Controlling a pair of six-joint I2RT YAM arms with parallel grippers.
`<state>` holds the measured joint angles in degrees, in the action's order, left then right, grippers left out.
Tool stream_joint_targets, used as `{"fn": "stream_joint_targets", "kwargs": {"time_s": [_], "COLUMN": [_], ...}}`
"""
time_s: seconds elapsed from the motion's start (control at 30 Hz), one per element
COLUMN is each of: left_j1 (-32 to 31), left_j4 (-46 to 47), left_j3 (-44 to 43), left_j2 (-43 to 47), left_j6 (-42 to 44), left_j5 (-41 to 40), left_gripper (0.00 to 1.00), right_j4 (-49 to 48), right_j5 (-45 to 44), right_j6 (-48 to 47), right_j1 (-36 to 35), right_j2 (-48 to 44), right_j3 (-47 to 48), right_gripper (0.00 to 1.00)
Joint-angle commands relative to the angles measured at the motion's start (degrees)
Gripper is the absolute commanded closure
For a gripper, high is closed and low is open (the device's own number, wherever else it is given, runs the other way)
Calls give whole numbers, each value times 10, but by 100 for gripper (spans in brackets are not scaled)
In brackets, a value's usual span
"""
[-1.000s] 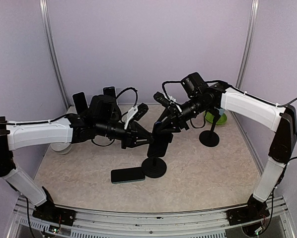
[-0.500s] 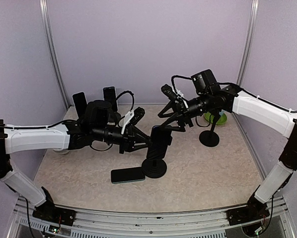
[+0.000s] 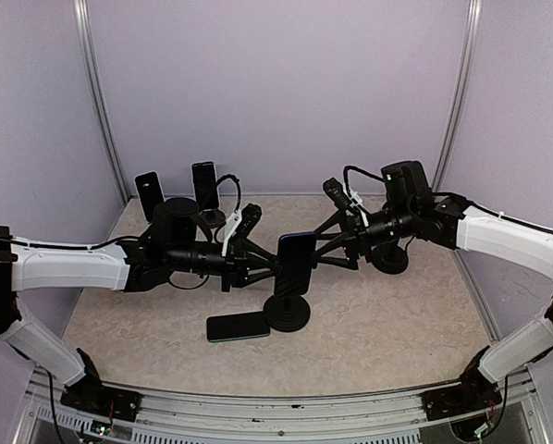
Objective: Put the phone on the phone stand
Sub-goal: Install the phone onto the phone stand, then pick up the phone stand with the phone from the center of the board.
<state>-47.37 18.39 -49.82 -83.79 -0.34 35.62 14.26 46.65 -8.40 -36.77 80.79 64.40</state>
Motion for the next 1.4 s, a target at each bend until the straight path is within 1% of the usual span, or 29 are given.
{"fn": "stream_joint_targets", "kwargs": {"time_s": [0.0,0.3,0.43,0.53,0.7,0.93,0.97,1.1,1.23,1.37], "left_j1": [-3,-3,-3,-4,-4,-4,-4,-5,-6,-6], "left_j4": [50,67,64,63,62,56,54,46,40,35], "left_j3": [14,23,24,25,28,28,27,24,22,21], "left_j2": [-2,0,0,4,6,10,11,12,14,18], "left_j6": [-17,-25,-25,-25,-25,-21,-20,-19,-17,-14], "left_j5": [6,5,8,4,2,-3,-3,-4,-5,-8], "left_gripper": [96,93,94,90,85,74,66,57,51,50], "right_j4": [-72,-140,-152,-161,-183,-206,-207,-217,-218,-208], "right_j5": [3,-3,-10,-11,-12,4,4,12,19,30], "right_j6": [51,82,86,90,107,119,119,119,116,107], "right_j1": [5,5,6,5,5,-7,-8,-10,-11,-11], "right_j2": [-30,-26,-20,-18,-22,-19,-17,-6,1,10], "right_j3": [-33,-78,-83,-92,-113,-128,-128,-129,-124,-116], "right_gripper": [25,29,30,30,27,26,27,29,33,40]}}
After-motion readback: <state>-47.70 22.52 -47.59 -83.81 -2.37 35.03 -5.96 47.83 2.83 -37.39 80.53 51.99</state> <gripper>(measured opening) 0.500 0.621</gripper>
